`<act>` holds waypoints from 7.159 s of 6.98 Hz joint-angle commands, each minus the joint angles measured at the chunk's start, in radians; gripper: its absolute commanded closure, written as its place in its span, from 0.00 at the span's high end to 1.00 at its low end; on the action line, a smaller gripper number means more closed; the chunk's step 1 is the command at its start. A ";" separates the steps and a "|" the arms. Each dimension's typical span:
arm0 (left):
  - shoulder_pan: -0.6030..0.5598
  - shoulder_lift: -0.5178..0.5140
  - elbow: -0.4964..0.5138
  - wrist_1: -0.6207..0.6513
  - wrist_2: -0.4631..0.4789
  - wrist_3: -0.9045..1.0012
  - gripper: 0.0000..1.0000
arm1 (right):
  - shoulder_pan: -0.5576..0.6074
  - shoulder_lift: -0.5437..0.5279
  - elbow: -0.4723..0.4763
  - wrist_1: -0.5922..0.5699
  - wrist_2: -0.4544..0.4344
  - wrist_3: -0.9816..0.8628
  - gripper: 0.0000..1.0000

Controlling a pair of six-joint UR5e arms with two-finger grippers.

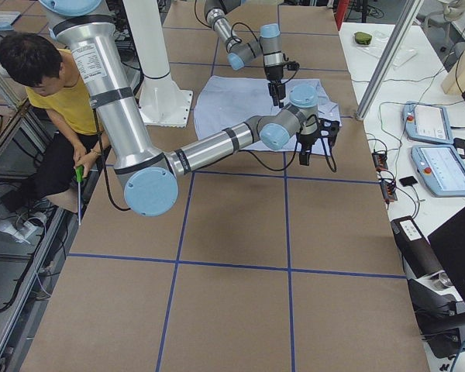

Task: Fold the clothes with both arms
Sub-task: 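Fold the other sleeve across the shirt body with the left gripper, then release the sleeve and move both grippers to the hem corners nearest the robot, then lower both grippers and grasp the two hem corners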

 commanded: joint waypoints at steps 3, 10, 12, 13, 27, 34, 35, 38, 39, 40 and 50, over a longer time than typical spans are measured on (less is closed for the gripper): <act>-0.071 0.408 -0.495 0.003 -0.088 0.105 0.99 | -0.323 -0.116 0.297 0.001 -0.186 0.474 1.00; -0.202 0.600 -0.519 0.033 -0.223 0.359 1.00 | -1.030 -0.301 0.497 -0.159 -0.785 0.981 0.91; -0.200 0.608 -0.508 0.027 -0.222 0.361 1.00 | -1.058 -0.301 0.490 -0.165 -0.810 1.012 0.87; -0.200 0.607 -0.505 0.026 -0.223 0.359 1.00 | -1.056 -0.301 0.489 -0.167 -0.813 1.012 0.84; 0.051 0.862 -0.737 0.029 -0.018 0.132 1.00 | -1.009 -0.348 0.546 -0.168 -0.779 1.025 0.00; 0.401 0.973 -0.807 0.127 0.249 -0.189 0.94 | -1.012 -0.348 0.540 -0.168 -0.779 1.026 0.00; 0.403 0.976 -0.795 0.131 0.255 -0.189 0.94 | -1.013 -0.348 0.540 -0.168 -0.779 1.026 0.00; 0.403 0.982 -0.787 0.138 0.255 -0.189 0.82 | -1.013 -0.347 0.538 -0.168 -0.779 1.026 0.00; 0.403 0.984 -0.781 0.138 0.255 -0.189 0.76 | -1.013 -0.347 0.538 -0.168 -0.779 1.026 0.00; 0.403 0.982 -0.781 0.138 0.255 -0.192 0.63 | -1.013 -0.348 0.538 -0.168 -0.779 1.026 0.00; 0.400 1.059 -1.010 0.144 0.197 -0.328 0.00 | -1.015 -0.379 0.649 -0.168 -0.768 1.035 0.00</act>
